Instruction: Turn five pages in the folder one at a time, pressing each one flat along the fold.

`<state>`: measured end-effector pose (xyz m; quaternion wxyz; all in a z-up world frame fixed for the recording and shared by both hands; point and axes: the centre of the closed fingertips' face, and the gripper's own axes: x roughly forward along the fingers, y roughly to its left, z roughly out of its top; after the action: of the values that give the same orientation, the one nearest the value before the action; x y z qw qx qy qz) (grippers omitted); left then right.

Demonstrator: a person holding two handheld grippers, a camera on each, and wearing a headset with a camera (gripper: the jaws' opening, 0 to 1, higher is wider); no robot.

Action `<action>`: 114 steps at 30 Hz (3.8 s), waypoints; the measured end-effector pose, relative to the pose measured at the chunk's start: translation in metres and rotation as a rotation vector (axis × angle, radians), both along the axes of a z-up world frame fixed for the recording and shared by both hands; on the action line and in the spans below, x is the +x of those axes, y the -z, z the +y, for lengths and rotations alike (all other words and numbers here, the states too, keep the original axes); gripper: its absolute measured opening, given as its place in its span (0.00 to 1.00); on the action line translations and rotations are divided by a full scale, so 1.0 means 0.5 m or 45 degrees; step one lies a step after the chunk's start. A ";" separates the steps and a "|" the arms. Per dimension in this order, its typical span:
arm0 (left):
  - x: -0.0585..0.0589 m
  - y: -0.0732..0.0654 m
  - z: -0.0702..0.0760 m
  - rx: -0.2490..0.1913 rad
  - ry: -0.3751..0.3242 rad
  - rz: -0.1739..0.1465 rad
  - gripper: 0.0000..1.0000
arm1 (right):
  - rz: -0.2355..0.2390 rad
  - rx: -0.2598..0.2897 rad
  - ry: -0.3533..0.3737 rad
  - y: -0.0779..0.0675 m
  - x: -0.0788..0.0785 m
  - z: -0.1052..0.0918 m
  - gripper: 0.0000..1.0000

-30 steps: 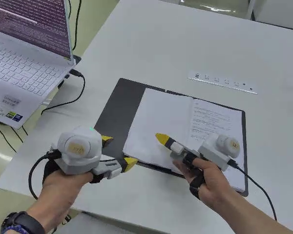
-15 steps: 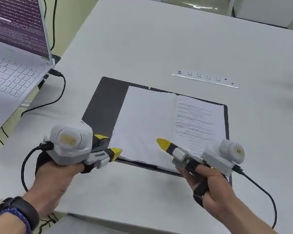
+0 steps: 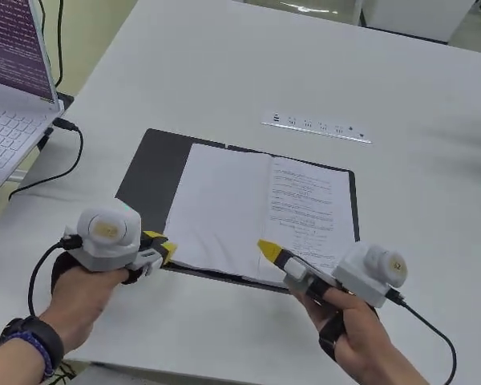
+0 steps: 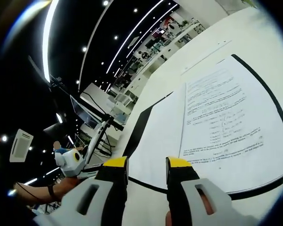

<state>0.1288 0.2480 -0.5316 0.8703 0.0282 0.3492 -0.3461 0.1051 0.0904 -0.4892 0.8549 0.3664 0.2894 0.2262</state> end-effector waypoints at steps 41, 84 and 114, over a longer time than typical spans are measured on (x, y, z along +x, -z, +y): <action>-0.007 0.050 0.005 0.144 -0.027 0.095 0.00 | 0.009 -0.070 -0.097 0.028 0.061 0.026 0.24; -0.001 0.058 0.005 0.197 0.000 0.094 0.00 | -0.005 -0.086 0.138 0.106 0.288 -0.040 0.00; 0.000 0.058 0.006 0.192 -0.011 0.103 0.00 | -0.041 0.071 0.357 0.066 0.384 -0.040 0.00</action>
<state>0.1288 0.2511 -0.5605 0.8524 0.0782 0.4093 -0.3159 0.2969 0.0704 -0.5220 0.8721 0.4232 0.2152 0.1182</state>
